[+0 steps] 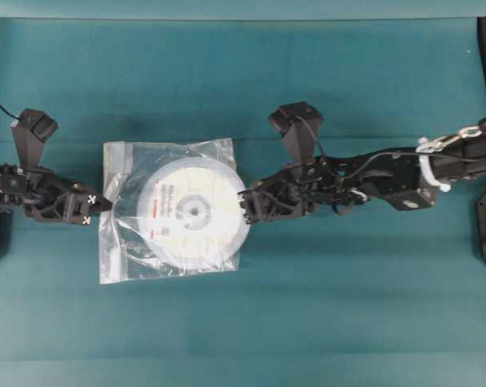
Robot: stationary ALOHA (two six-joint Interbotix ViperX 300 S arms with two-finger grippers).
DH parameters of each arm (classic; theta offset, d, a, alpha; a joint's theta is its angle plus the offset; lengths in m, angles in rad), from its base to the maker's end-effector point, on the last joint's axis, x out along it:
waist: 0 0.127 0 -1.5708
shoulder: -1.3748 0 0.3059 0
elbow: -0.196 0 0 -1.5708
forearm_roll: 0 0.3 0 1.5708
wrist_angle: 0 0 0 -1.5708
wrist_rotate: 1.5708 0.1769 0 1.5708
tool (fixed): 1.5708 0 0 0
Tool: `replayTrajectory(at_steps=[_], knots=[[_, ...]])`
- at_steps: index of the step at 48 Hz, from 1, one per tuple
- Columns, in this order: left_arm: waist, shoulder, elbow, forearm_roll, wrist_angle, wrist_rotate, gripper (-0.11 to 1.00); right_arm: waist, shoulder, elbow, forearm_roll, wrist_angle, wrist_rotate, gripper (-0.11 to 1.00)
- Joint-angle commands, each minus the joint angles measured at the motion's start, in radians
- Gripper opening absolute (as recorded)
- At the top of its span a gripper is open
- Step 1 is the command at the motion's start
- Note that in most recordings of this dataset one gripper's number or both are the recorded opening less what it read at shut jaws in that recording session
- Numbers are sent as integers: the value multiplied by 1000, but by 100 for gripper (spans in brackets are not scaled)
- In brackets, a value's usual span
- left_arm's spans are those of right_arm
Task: Take out the reel from the clear zip bag.
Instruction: 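Hold the bag with the left gripper and pull the reel rightward out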
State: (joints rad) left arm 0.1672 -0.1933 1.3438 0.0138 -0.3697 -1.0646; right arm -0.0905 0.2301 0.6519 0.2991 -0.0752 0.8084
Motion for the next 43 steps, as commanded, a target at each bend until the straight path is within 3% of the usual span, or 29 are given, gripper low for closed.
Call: replayTrajectory(at_steps=[1,43], knots=[[0,2,-5,2,2,2,-1,5,-31,17,8,-8,6,11],[0,2,-6,2,2,2,-1,5,-163,179,11,-2,6,11]])
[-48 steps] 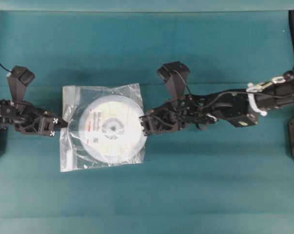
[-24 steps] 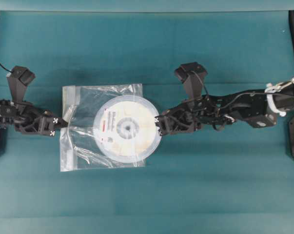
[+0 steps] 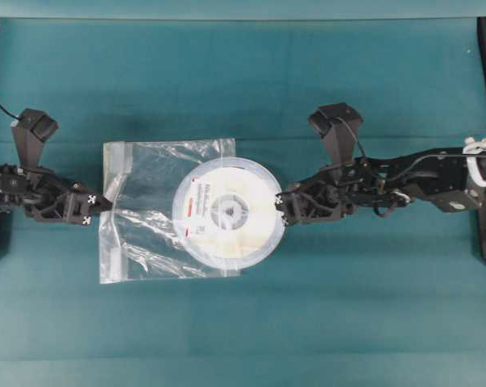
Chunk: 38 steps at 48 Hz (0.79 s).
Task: Take out the reel from the clear zip bag.
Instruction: 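Hold the bag with the left gripper and pull the reel rightward out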
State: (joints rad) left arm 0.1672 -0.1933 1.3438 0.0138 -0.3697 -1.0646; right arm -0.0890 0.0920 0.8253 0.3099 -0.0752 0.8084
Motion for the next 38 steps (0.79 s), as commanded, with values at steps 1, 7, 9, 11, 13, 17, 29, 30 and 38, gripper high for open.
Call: replayTrajectory(at_steps=[1,7,9,11,13,17,29,30,38], knots=[[0,2,-6,2,2,2,-1,3,-31,9,2,0,8,11],[2,2,-6,3,2,2,-1,3,-51,34,9,0,6,11],[0,2,-6,3,2,2,-1,3,-58,43,12,2,6,11],[0,2,-6,3,2,2,-1,3,-67,52,17,2,6,11],[0,3,-8,3,2,2,-1,3,-75,63,20,2,6,11],[0,3,-8,3,2,2,-1,3,-94,86,25,0,6,11],[0,3,-8,3,2,2,-1,3,-146,152,52,-6,6,11],[0,3,-8,2,2,2,-1,3,-147,155,54,-6,6,11],[2,2,-8,3,2,2,-1,2,-160,167,55,-8,6,11]])
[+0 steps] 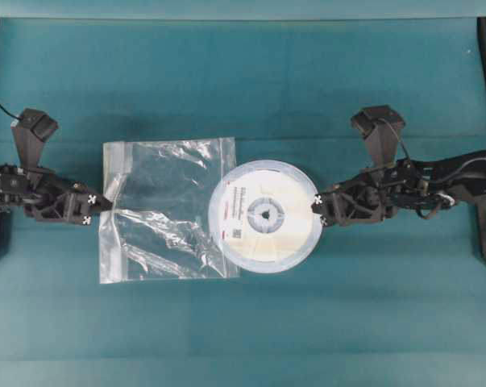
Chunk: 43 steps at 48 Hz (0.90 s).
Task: Take out the reel from the clear zip bag.
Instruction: 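Lower the white reel onto the table right of the bag with the right gripper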
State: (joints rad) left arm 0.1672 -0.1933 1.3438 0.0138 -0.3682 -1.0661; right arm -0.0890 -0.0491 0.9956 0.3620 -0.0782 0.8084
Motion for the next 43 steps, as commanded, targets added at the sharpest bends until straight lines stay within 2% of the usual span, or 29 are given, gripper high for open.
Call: replayTrajectory(at_steps=[1,29,35,43], knots=[[0,3,-8,3,0,3,-1,2,-18,-3,3,-5,6,11],[0,2,-8,2,0,3,-1,-2,-57,29,8,0,6,11],[0,2,-8,2,0,3,-1,-2,-75,46,17,0,6,4],[0,2,-8,2,0,3,-1,-2,-98,72,21,2,6,4]])
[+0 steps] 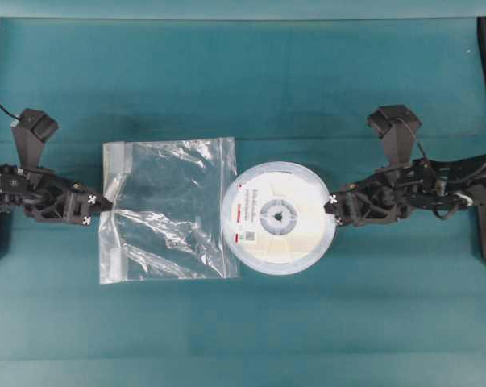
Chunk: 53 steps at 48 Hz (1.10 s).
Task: Take out the reel from the clear zip bag.
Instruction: 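Lower the white reel onto the table right of the bag with the right gripper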
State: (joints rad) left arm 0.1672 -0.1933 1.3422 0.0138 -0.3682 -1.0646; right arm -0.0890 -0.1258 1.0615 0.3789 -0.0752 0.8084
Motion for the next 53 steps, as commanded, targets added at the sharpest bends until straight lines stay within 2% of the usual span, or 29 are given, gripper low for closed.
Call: replayTrajectory(at_steps=[1,53], knots=[[0,2,-6,2,0,2,-1,-2,-23,8,3,-2,6,4],[0,8,-23,2,2,3,-1,-32,-179,126,12,11,6,4]])
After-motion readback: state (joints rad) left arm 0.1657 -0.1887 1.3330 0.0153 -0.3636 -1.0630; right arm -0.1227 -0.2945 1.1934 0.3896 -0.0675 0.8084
